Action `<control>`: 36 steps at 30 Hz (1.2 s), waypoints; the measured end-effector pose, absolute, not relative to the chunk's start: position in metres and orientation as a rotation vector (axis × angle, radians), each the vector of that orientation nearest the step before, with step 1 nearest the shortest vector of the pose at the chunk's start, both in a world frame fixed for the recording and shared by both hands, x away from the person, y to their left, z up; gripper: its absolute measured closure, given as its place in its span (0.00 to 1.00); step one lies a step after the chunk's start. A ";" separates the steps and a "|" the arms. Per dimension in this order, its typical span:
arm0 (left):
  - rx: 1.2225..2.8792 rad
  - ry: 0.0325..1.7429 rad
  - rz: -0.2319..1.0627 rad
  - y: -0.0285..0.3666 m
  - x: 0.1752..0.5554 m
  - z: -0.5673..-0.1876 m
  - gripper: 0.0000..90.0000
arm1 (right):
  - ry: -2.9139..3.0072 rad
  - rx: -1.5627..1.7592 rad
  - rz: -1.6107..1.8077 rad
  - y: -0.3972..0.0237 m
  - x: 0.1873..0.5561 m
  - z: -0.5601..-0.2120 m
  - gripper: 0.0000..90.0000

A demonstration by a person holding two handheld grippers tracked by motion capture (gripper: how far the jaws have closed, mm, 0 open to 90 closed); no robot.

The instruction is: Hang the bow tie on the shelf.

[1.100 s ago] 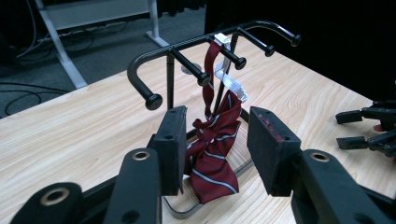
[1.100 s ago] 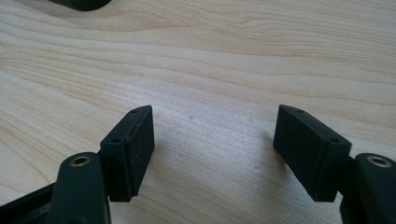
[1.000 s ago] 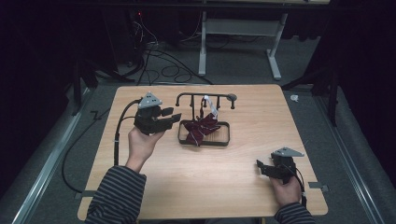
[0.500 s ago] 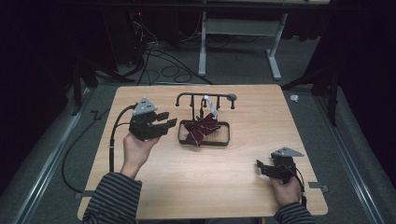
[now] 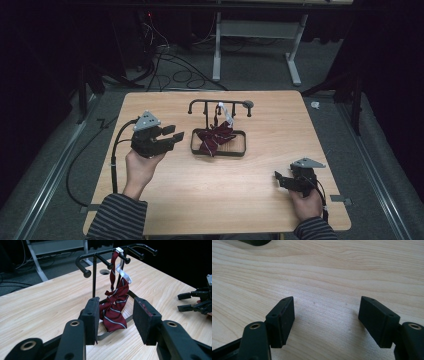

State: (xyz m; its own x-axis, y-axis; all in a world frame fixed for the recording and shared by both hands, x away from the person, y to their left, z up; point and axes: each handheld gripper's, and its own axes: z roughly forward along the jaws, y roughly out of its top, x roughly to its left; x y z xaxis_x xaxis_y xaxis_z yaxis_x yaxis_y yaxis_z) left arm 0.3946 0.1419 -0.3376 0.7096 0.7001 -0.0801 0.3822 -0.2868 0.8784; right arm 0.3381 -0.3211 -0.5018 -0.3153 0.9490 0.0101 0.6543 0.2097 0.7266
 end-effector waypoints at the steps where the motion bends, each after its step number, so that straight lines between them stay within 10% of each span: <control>1: 1.910 0.840 0.396 0.143 0.393 -0.339 0.63 | 2.048 1.485 0.891 -0.321 0.338 -0.502 0.34; 36: 1.900 0.921 0.355 0.164 0.377 -0.367 0.63 | 2.049 1.484 0.889 -0.321 0.338 -0.502 0.34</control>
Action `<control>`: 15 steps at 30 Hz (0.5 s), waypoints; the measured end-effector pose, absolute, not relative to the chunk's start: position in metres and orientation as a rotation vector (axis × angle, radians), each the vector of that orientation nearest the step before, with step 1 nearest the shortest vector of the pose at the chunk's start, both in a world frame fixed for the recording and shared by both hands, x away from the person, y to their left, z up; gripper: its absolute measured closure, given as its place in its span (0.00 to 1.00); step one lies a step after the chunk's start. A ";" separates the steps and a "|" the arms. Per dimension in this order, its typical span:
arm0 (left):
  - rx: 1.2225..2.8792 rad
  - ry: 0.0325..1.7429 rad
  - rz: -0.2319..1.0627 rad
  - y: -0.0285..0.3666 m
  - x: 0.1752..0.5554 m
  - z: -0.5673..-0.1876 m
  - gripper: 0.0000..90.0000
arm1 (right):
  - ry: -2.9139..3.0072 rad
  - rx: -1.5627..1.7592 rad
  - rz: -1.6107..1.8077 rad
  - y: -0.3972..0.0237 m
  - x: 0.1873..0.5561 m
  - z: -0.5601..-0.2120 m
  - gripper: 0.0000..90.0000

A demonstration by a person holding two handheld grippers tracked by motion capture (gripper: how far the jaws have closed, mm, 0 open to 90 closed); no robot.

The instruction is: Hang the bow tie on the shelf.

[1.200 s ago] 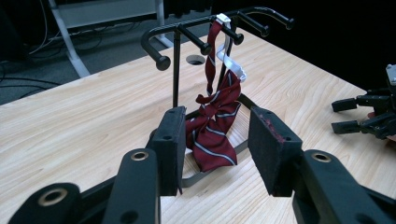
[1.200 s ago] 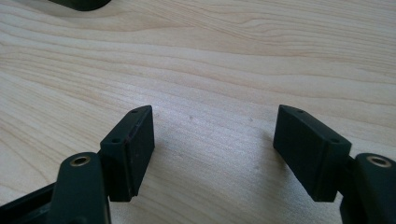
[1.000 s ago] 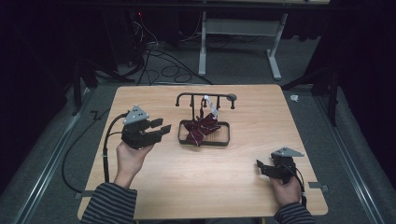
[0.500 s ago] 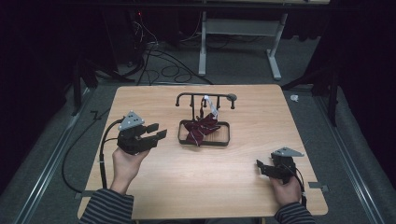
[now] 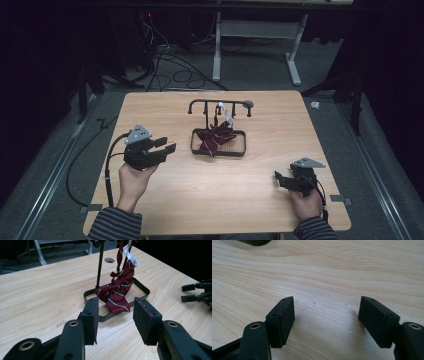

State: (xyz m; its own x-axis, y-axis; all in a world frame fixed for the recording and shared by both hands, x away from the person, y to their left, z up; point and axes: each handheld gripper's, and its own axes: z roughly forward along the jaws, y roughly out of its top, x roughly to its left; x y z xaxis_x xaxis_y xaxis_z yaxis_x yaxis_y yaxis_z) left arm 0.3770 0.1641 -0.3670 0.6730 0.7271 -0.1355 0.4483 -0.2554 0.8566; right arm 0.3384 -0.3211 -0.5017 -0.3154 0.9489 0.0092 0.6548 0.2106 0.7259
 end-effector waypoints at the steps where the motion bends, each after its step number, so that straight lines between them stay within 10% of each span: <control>1: 1.902 0.926 0.354 0.165 0.377 -0.369 0.63 | 2.049 1.485 0.889 -0.321 0.338 -0.502 0.34; 15: 1.889 0.982 0.326 0.173 0.370 -0.389 0.62 | 2.049 1.484 0.889 -0.321 0.338 -0.502 0.34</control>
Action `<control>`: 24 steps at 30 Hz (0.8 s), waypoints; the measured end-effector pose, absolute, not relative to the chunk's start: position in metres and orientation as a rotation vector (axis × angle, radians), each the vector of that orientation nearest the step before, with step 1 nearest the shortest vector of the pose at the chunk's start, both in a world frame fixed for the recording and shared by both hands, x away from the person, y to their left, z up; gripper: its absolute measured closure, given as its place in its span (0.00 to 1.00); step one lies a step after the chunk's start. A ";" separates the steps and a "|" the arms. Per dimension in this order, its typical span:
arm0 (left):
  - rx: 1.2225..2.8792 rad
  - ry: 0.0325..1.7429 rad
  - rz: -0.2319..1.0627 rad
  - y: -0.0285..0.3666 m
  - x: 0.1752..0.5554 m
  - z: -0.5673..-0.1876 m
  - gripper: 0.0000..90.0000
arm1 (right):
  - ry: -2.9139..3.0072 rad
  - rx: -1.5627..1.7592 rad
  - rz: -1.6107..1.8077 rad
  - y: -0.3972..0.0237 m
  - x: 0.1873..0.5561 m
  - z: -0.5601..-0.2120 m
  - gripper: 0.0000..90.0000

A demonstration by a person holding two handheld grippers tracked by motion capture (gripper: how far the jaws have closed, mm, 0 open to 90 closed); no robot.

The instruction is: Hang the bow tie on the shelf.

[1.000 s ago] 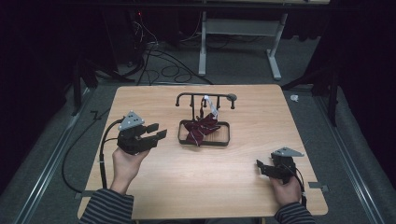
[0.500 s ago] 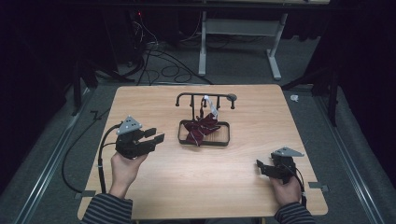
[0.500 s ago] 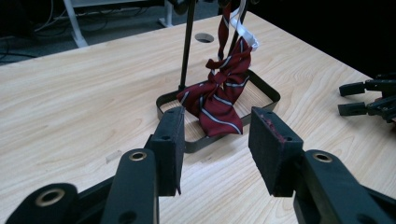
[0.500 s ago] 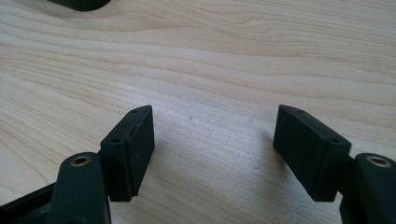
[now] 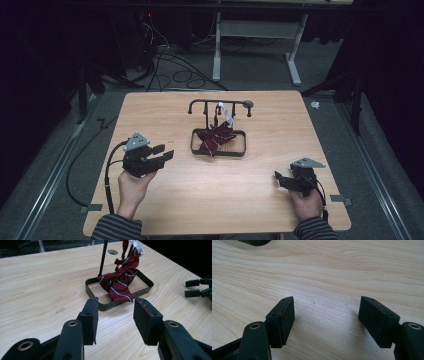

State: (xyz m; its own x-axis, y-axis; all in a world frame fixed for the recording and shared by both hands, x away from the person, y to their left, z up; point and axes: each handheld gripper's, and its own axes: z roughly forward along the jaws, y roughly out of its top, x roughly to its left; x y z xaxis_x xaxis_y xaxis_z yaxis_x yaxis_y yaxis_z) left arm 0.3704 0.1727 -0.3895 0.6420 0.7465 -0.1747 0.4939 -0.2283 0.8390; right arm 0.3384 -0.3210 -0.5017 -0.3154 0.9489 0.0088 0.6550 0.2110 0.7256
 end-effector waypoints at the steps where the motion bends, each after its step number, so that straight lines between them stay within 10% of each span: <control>1: 1.887 0.988 0.320 0.174 0.370 -0.391 0.62 | 2.049 1.484 0.889 -0.321 0.338 -0.502 0.34; 24: 1.887 1.052 0.243 0.184 0.363 -0.419 0.59 | 2.048 1.483 0.883 -0.321 0.338 -0.502 0.34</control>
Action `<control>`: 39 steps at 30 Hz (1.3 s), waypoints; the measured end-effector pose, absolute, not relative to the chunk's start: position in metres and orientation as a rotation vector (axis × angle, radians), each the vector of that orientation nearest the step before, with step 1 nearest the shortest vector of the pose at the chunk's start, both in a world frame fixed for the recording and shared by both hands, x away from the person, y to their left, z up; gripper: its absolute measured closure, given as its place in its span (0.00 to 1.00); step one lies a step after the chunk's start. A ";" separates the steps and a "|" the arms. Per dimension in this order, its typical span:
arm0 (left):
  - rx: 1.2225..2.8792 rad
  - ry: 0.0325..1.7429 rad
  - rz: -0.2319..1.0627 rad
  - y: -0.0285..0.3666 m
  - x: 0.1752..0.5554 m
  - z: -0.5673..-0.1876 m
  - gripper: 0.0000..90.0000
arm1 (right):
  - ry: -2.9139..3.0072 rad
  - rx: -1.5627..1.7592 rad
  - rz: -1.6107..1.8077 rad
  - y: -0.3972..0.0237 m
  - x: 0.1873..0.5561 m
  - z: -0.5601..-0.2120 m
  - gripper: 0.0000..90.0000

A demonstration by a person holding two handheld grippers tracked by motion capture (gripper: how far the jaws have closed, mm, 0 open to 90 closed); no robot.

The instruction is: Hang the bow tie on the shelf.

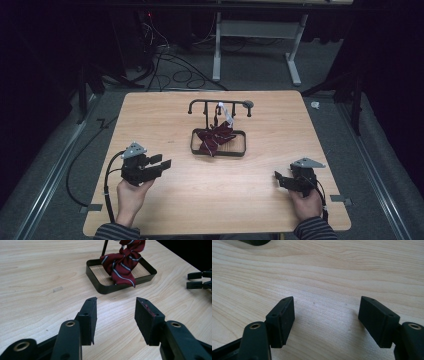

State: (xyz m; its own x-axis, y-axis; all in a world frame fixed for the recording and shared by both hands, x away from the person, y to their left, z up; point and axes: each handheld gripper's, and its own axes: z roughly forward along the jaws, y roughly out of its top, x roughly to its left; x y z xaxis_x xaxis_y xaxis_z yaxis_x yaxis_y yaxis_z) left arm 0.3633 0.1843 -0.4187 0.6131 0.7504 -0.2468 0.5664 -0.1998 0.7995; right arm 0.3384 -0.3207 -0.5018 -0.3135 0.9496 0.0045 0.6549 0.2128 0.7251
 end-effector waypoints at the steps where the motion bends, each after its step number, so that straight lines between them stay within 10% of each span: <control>1: 1.887 1.052 0.243 0.184 0.363 -0.419 0.59 | 2.048 1.483 0.883 -0.321 0.338 -0.502 0.34; 39: 1.961 1.191 0.322 0.187 0.369 -0.466 0.56 | 2.048 1.482 0.881 -0.321 0.338 -0.502 0.34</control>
State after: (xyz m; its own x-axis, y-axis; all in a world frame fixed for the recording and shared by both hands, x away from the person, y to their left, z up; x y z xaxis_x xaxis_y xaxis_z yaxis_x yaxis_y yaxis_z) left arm 0.3690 0.1868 -0.4662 0.5236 0.8326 -0.1805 0.6287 -0.2347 0.7414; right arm 0.3384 -0.3206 -0.5018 -0.3136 0.9496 0.0021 0.6544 0.2145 0.7251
